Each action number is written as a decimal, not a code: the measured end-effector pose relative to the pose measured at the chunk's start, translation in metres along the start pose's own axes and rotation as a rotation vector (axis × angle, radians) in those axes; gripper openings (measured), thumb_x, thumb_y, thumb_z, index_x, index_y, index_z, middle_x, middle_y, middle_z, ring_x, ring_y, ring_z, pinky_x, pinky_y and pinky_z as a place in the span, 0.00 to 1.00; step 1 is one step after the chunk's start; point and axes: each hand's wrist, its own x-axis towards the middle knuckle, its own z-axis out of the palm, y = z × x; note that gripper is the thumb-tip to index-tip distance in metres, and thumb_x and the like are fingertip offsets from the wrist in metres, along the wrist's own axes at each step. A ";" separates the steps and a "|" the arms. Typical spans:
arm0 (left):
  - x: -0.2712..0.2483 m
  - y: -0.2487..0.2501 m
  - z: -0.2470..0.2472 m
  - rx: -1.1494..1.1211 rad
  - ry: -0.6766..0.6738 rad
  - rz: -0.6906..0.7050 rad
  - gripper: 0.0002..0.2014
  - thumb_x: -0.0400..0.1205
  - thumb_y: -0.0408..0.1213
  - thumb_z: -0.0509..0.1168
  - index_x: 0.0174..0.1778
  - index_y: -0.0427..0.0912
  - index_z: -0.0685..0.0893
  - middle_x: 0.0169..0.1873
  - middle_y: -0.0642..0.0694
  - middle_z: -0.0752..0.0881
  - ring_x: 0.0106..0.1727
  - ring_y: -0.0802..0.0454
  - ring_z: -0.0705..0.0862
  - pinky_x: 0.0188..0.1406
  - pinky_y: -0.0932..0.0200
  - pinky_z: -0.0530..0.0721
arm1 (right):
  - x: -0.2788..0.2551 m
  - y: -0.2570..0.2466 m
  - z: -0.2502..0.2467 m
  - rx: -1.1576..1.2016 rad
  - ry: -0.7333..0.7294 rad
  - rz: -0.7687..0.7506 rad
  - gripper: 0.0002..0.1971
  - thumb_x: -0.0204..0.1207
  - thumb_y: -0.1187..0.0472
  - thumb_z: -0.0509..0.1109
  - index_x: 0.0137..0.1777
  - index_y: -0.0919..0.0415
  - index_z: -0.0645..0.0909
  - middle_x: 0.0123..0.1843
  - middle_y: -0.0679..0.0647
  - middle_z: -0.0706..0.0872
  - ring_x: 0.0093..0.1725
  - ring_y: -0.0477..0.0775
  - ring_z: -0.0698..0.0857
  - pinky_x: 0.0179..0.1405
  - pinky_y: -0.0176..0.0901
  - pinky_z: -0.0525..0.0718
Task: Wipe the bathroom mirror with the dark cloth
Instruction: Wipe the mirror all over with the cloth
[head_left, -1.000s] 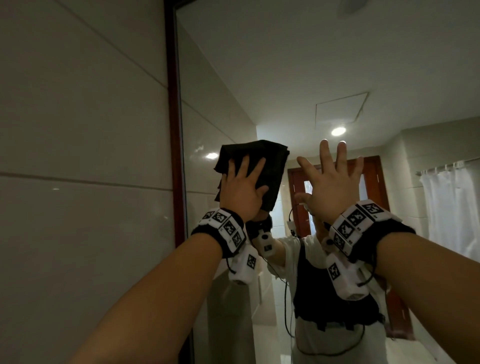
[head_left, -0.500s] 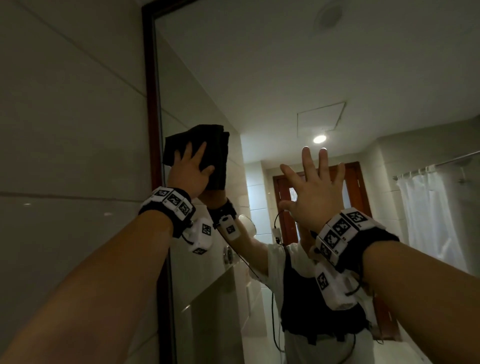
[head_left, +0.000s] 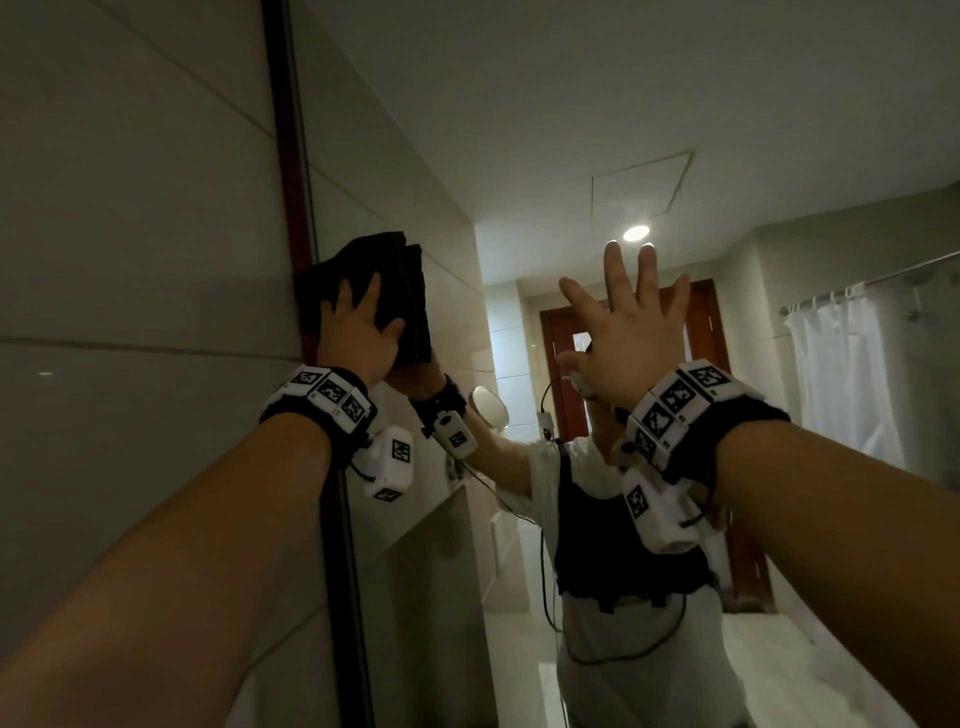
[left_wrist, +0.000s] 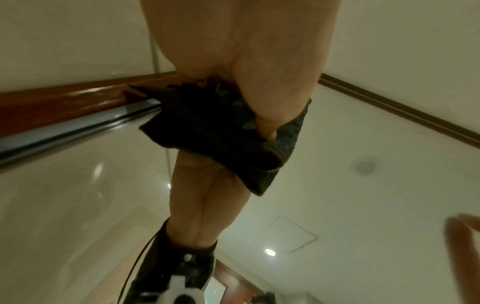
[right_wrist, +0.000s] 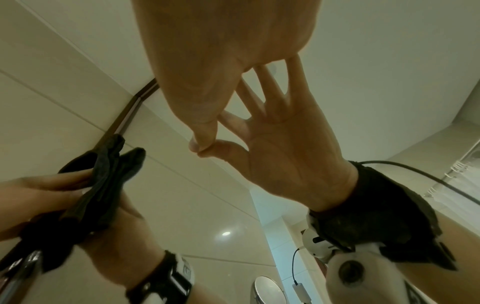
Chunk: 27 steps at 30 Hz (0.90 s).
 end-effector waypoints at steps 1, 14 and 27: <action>-0.008 -0.002 0.004 -0.003 0.008 0.007 0.35 0.85 0.49 0.61 0.86 0.57 0.53 0.86 0.42 0.50 0.84 0.32 0.50 0.84 0.42 0.53 | -0.001 0.000 -0.001 -0.007 -0.006 0.001 0.41 0.77 0.29 0.57 0.85 0.34 0.41 0.87 0.57 0.29 0.84 0.70 0.29 0.79 0.79 0.38; -0.152 -0.029 0.047 0.059 -0.106 0.022 0.33 0.85 0.47 0.62 0.86 0.57 0.55 0.85 0.42 0.55 0.84 0.33 0.53 0.83 0.45 0.55 | -0.052 -0.025 0.020 -0.001 -0.088 0.011 0.47 0.74 0.29 0.63 0.86 0.37 0.41 0.86 0.59 0.29 0.84 0.72 0.33 0.76 0.83 0.44; -0.193 -0.035 0.052 0.172 -0.150 0.053 0.28 0.85 0.46 0.62 0.83 0.56 0.65 0.79 0.46 0.69 0.76 0.37 0.68 0.66 0.44 0.81 | -0.076 -0.038 0.035 0.020 -0.079 0.016 0.48 0.74 0.32 0.67 0.86 0.39 0.41 0.88 0.62 0.35 0.84 0.73 0.33 0.76 0.85 0.46</action>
